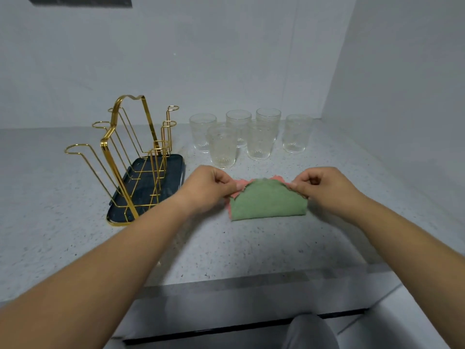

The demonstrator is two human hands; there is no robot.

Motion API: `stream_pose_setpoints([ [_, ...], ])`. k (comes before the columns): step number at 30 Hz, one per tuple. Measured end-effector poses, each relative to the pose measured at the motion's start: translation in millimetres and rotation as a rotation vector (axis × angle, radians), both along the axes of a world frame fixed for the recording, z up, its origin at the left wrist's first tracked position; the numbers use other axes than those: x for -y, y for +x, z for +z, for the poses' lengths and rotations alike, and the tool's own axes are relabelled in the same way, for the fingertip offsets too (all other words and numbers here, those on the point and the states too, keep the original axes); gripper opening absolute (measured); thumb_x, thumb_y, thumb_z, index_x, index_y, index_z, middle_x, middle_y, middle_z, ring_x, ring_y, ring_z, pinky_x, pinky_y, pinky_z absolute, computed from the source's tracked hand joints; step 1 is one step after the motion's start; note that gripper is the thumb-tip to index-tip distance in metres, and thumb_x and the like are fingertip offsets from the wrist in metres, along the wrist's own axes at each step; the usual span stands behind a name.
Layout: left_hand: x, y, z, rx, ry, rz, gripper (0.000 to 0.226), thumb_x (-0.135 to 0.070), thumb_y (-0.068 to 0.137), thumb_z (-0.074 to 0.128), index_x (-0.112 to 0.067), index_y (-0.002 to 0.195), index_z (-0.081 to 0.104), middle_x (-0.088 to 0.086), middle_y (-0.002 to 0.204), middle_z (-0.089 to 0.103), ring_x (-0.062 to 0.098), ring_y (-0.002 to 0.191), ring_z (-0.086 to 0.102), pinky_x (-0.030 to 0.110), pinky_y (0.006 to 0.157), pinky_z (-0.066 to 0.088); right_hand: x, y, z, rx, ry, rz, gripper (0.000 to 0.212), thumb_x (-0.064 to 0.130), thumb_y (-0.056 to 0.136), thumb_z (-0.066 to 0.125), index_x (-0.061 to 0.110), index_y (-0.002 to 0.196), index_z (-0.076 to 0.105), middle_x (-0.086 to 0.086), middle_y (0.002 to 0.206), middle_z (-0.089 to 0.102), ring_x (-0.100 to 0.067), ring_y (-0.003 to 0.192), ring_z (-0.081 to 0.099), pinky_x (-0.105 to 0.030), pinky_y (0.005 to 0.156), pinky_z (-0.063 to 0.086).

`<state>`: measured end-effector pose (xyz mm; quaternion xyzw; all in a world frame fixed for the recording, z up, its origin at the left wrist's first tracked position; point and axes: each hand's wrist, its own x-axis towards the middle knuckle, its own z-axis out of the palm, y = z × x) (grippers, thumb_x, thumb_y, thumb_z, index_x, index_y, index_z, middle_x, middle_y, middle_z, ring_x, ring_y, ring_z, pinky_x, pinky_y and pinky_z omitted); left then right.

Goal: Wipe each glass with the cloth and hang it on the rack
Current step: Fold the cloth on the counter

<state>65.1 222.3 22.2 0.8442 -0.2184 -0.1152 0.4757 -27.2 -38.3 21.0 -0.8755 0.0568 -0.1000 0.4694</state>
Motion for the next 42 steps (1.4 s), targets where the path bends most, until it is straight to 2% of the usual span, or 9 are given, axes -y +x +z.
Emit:
stream_pose_setpoints([
  [8,23.3,54.8,-25.3,-0.036,0.153,0.177,0.046,-0.036,0.093,0.079,0.01,0.091,0.075,0.012,0.072,0.06,0.021,0.067,0.047,0.031,0.062,0.042,1.2,69.6,-15.3,-0.122,-0.116,-0.065,0.022,0.027,0.087,0.081,0.006,0.083,0.078,0.004,0.068,0.069,-0.007,0.062,0.059,-0.02,0.062,0.046],
  [12,28.6,55.6,-22.9,0.007,0.219,0.188,0.054,-0.053,0.089,0.077,-0.003,0.071,0.067,0.004,0.061,0.055,0.022,0.059,0.047,0.033,0.061,0.042,1.5,71.6,-21.3,-0.1,-0.168,-0.076,0.022,0.036,0.087,0.079,0.014,0.086,0.078,0.004,0.074,0.069,-0.008,0.068,0.061,-0.02,0.061,0.045],
  [16,29.3,48.4,-19.5,0.029,0.297,0.143,0.063,-0.064,0.07,0.088,-0.009,0.093,0.07,0.004,0.085,0.071,0.021,0.08,0.065,0.04,0.075,0.056,6.1,69.3,-23.6,-0.089,-0.199,-0.036,0.02,0.038,0.083,0.083,0.019,0.087,0.077,-0.002,0.081,0.072,-0.009,0.07,0.06,-0.021,0.065,0.048],
  [21,35.2,47.5,-8.4,0.063,0.433,0.127,0.058,-0.052,0.074,0.091,-0.012,0.109,0.067,0.003,0.101,0.071,0.024,0.094,0.069,0.044,0.088,0.059,7.1,78.0,-22.9,-0.073,-0.302,-0.037,0.011,0.032,0.09,0.076,0.021,0.09,0.079,0.011,0.09,0.071,-0.011,0.088,0.066,-0.02,0.073,0.048],
  [25,39.8,52.8,-2.2,0.011,0.506,0.092,0.054,-0.045,0.073,0.094,-0.008,0.107,0.071,0.006,0.099,0.074,0.025,0.096,0.07,0.044,0.092,0.059,2.0,83.2,-12.5,-0.147,-0.349,0.058,0.035,0.038,0.082,0.084,0.022,0.112,0.075,0.011,0.104,0.064,-0.004,0.093,0.059,-0.019,0.081,0.044],
  [32,40.2,52.8,-9.6,0.021,0.412,0.07,0.042,-0.038,0.078,0.092,-0.011,0.104,0.072,-0.001,0.084,0.067,0.018,0.079,0.062,0.03,0.067,0.048,-4.3,82.5,-2.5,-0.333,-0.37,0.121,0.026,0.034,0.079,0.087,0.019,0.092,0.07,0.007,0.077,0.06,-0.008,0.068,0.055,-0.021,0.063,0.041],
  [35,39.1,49.0,-15.3,0.019,0.286,0.068,0.039,-0.034,0.08,0.091,-0.006,0.099,0.073,0.006,0.082,0.072,0.023,0.078,0.069,0.038,0.072,0.058,-7.0,74.8,-0.8,-0.325,-0.357,0.16,0.028,0.033,0.084,0.082,0.017,0.073,0.062,0.006,0.065,0.053,-0.01,0.06,0.049,-0.024,0.06,0.04],
  [38,38.6,46.4,-19.6,-0.026,0.103,0.091,0.035,-0.033,0.081,0.09,-0.006,0.097,0.073,0.006,0.084,0.075,0.016,0.069,0.069,0.031,0.068,0.06,-10.0,63.7,2.1,-0.277,-0.137,0.165,0.033,0.028,0.093,0.072,0.018,0.068,0.052,0.006,0.063,0.048,-0.01,0.059,0.045,-0.026,0.058,0.036],
  [42,42.5,42.5,-18.6,-0.054,-0.068,0.133,0.033,-0.027,0.086,0.086,-0.002,0.1,0.069,0.01,0.074,0.062,0.017,0.057,0.056,0.025,0.052,0.047,-16.7,53.0,6.1,-0.243,0.571,0.113,0.035,0.014,0.099,0.06,0.017,0.065,0.058,0.001,0.064,0.058,-0.012,0.058,0.056,-0.028,0.059,0.044],
])
